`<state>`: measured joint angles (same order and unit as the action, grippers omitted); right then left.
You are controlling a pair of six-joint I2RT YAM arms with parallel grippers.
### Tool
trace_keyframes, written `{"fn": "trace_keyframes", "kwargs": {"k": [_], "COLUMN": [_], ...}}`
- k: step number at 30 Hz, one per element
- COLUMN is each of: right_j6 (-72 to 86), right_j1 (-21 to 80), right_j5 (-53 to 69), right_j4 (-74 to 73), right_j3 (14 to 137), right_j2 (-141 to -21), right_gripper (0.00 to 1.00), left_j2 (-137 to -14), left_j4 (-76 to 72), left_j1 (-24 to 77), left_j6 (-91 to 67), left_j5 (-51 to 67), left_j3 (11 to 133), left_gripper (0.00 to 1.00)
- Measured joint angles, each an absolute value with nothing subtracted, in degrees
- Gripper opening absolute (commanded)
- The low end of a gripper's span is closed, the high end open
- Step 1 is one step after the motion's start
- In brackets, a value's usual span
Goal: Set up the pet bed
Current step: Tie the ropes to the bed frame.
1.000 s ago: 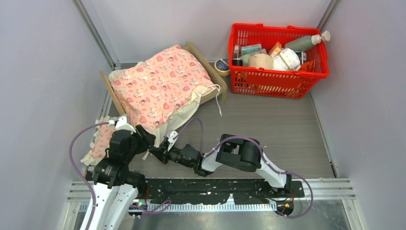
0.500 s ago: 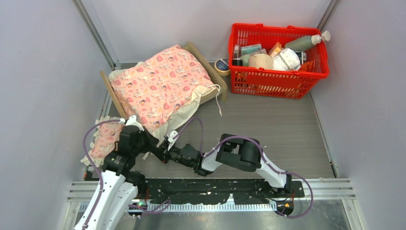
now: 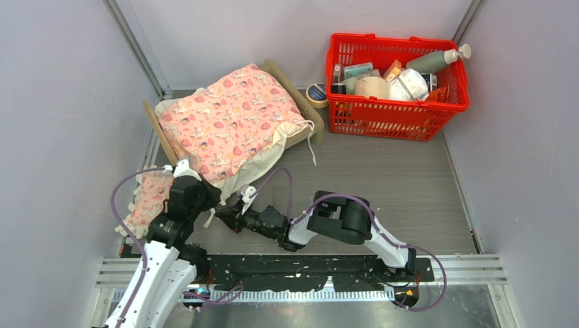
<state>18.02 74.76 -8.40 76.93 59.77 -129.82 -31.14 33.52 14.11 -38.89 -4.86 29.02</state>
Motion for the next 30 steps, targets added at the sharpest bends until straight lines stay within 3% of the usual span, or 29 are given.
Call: {"fn": "trace_keyframes", "kwargs": {"k": [3, 12, 15, 17, 24, 30], "right_j6": [18.4, 19.2, 19.2, 19.6, 18.7, 14.6], "right_j1": [75.3, 76.0, 76.0, 76.0, 76.9, 77.3], "right_j5": [-7.8, -7.0, -7.9, -9.8, -16.8, -16.4], "right_j4": [76.9, 75.7, 74.9, 73.1, 59.9, 51.7], "right_j3": [59.0, 58.9, 58.6, 58.0, 57.8, 57.5], "right_j2": [-129.8, -129.9, -129.9, -129.8, -127.3, -123.3], "right_gripper": [0.06, 0.05, 0.15, 0.21, 0.33, 0.36], "left_j2": [-31.0, -30.8, -31.0, -31.1, -28.8, -24.4], "left_j4": [31.0, 28.7, 28.2, 28.0, 30.8, 36.2], "left_j1": [13.8, 13.8, 13.8, 13.8, 13.8, 13.8], "left_j6": [-38.9, -38.9, -38.7, -38.7, -38.0, -36.0], "left_j5": [-6.9, -8.6, -8.1, -7.2, -6.2, -10.3], "left_j3": [29.0, 29.0, 29.0, 29.1, 30.9, 33.8], "left_gripper": [0.00, 0.01, 0.30, 0.41, 0.52, 0.53]}}
